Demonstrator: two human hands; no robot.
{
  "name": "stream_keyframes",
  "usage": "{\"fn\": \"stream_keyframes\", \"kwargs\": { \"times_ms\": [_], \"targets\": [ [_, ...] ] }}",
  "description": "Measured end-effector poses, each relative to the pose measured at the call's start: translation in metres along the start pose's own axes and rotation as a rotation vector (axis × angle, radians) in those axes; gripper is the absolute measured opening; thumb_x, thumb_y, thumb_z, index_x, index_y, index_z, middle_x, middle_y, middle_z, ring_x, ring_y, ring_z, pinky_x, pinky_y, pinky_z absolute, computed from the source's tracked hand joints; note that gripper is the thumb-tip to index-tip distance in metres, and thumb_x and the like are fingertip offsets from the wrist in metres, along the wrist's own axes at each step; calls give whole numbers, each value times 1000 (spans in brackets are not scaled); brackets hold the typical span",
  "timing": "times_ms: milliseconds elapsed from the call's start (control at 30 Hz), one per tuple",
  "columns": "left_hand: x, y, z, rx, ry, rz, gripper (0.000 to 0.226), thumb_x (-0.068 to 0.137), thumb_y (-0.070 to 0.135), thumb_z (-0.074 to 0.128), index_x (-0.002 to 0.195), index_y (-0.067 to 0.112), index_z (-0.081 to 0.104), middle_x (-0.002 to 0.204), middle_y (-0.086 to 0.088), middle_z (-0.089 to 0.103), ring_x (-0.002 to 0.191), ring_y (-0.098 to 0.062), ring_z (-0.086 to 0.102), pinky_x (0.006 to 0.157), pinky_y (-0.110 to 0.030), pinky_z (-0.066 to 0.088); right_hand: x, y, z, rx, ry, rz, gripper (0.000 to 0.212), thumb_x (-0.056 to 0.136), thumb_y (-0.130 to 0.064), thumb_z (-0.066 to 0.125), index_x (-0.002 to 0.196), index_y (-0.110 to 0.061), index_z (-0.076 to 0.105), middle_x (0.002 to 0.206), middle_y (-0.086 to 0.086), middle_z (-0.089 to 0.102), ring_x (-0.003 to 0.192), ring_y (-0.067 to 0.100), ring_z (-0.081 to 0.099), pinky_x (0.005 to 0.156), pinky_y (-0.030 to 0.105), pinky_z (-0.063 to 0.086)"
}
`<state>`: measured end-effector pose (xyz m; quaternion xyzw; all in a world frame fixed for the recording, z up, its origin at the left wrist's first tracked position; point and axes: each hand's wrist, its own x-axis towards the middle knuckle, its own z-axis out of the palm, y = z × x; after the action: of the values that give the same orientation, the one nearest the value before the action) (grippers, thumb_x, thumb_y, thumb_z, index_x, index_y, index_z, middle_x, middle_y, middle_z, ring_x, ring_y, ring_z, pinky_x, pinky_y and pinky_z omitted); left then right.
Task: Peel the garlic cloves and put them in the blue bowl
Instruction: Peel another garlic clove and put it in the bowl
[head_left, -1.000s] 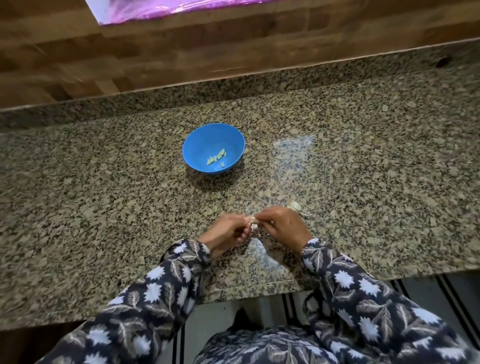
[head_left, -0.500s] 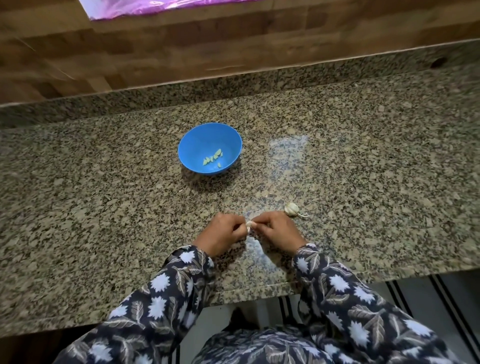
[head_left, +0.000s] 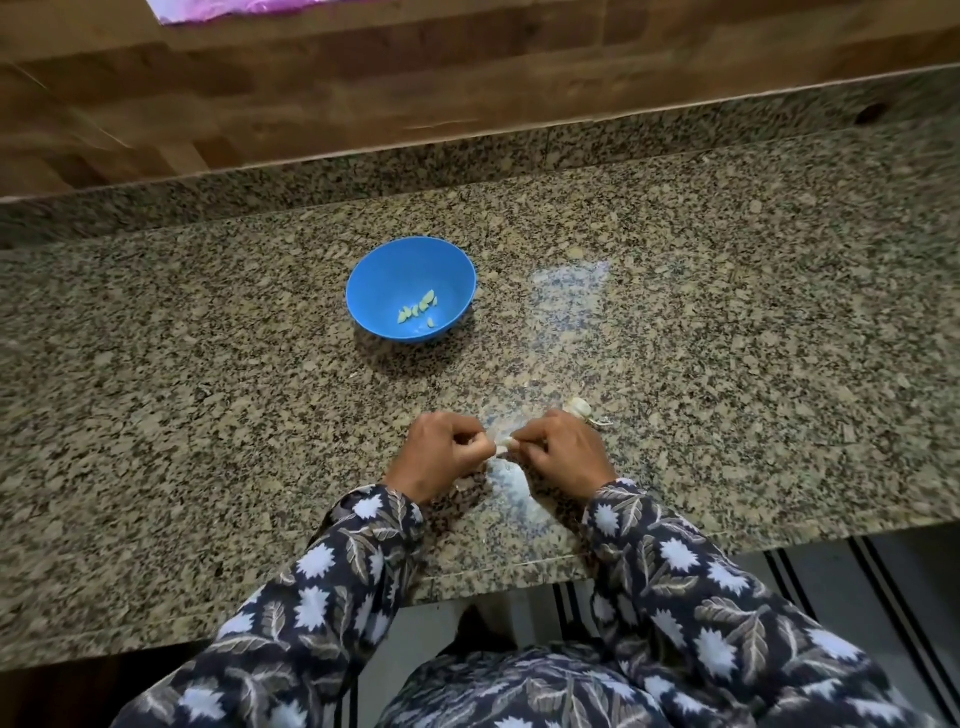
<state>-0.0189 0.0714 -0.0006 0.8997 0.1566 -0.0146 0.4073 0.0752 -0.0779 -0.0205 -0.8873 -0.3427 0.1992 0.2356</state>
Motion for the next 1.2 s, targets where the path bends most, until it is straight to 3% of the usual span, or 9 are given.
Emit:
{"fn": "stream_keyframes", "kwargs": {
  "times_ms": [167,300,467,600,700,800,900,1067,1200],
  "targets": [
    [0,-13,3,-25,59,-146,10,84,20,68,83,12,75,73,1,71,64,-8,64,60,-20,54,-6,-2,9,215,50,12,21,88,-33,58,104,-24,69,90,-5,69,72,8,57,61,17,45],
    [-9,-3,14,-233,176,-284,17,82,14,69,99,15,71,86,-2,72,71,-16,69,62,-34,59,-8,-4,13,244,-18,44,23,92,-38,52,89,-23,69,81,-3,69,74,13,63,68,32,54],
    [-11,9,19,-466,168,-259,19,77,4,71,96,7,72,92,-7,72,78,-13,68,68,-22,56,-10,-5,13,264,-115,-29,23,96,-31,45,103,-19,64,93,-2,64,84,14,58,74,28,46],
    [-16,11,13,-906,137,-416,21,77,-6,67,96,1,69,91,-13,72,76,-19,67,65,-23,57,-15,-9,10,943,-128,109,22,94,-4,43,82,-4,62,66,2,57,57,11,52,55,23,41],
    [-18,12,10,-1144,118,-445,24,76,-7,63,99,-3,65,93,-14,71,77,-19,68,68,-23,57,-17,-16,4,1245,-195,226,20,93,1,40,88,3,58,59,2,57,41,6,53,35,15,36],
    [-20,15,15,-1136,169,-457,24,74,-7,66,97,-3,65,91,-14,72,77,-21,69,67,-23,58,-17,-15,8,1178,-145,251,21,94,-5,45,106,8,57,70,6,59,41,5,56,33,15,39],
    [-20,15,23,-994,259,-464,18,75,-7,67,91,1,67,87,-11,72,76,-19,70,65,-21,57,-20,-11,11,1110,-29,237,25,89,-7,56,114,-6,59,85,8,67,49,8,61,39,18,47],
    [-18,16,27,-711,256,-365,15,74,-3,72,87,4,68,86,-7,70,73,-10,68,61,-16,53,-23,-8,15,549,144,4,21,86,-23,64,105,-15,69,98,-5,69,78,-4,61,72,12,51],
    [-18,16,27,-676,247,-336,15,74,-2,73,88,3,69,82,-4,70,69,-6,68,62,-16,53,-24,-9,13,473,196,-44,21,84,-21,66,102,-12,71,95,2,72,76,2,63,69,8,48]
  ]
}}
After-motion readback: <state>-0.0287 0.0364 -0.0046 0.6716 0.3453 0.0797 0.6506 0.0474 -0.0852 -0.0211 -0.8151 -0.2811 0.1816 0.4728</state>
